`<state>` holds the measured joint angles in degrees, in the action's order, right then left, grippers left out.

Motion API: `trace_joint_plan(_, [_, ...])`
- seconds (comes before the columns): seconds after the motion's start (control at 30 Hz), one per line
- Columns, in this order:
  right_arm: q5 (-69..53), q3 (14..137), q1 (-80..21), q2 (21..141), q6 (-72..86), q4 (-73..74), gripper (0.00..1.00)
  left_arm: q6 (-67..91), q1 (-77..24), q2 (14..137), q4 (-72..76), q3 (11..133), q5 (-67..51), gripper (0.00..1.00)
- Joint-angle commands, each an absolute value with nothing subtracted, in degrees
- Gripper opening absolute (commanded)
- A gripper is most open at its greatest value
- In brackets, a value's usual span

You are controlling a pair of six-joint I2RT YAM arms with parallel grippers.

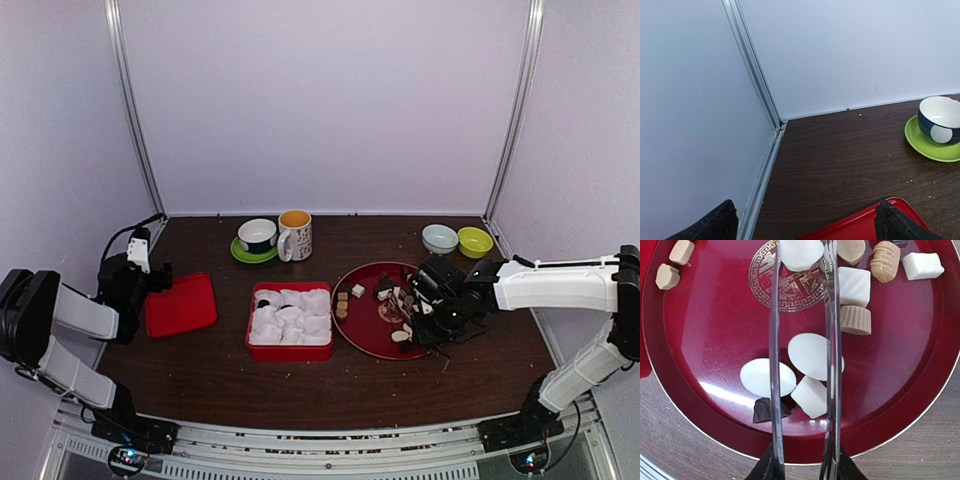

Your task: Pack the chocolate

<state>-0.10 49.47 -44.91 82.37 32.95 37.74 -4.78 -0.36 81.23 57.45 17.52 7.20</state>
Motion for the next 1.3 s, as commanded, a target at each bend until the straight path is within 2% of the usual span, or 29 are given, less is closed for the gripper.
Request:
trace_joint_plan(0.0, [1.2,51.1,-44.6,80.5,32.3,38.3,0.30,-4.6,0.0,81.6,61.3,17.2,6.5,0.98])
trace_joint_plan(0.33, [0.0,50.3,-45.1,71.9,30.6,36.0,0.29,-4.5,0.0,81.5,61.2,17.3,6.5,0.98])
trace_joint_plan(0.53, [-2.7,51.8,-46.4,70.8,29.0,31.2,0.28,-4.6,0.0,81.6,61.2,17.2,6.5,0.98])
trace_joint_plan(0.83, [-5.4,57.3,-51.7,77.0,28.1,23.4,0.24,-4.6,0.0,81.5,61.2,17.3,6.5,0.98])
trace_joint_plan(1.27, [0.1,69.5,-56.2,93.7,28.6,25.4,0.24,-4.6,0.0,81.6,61.2,17.3,6.5,0.98])
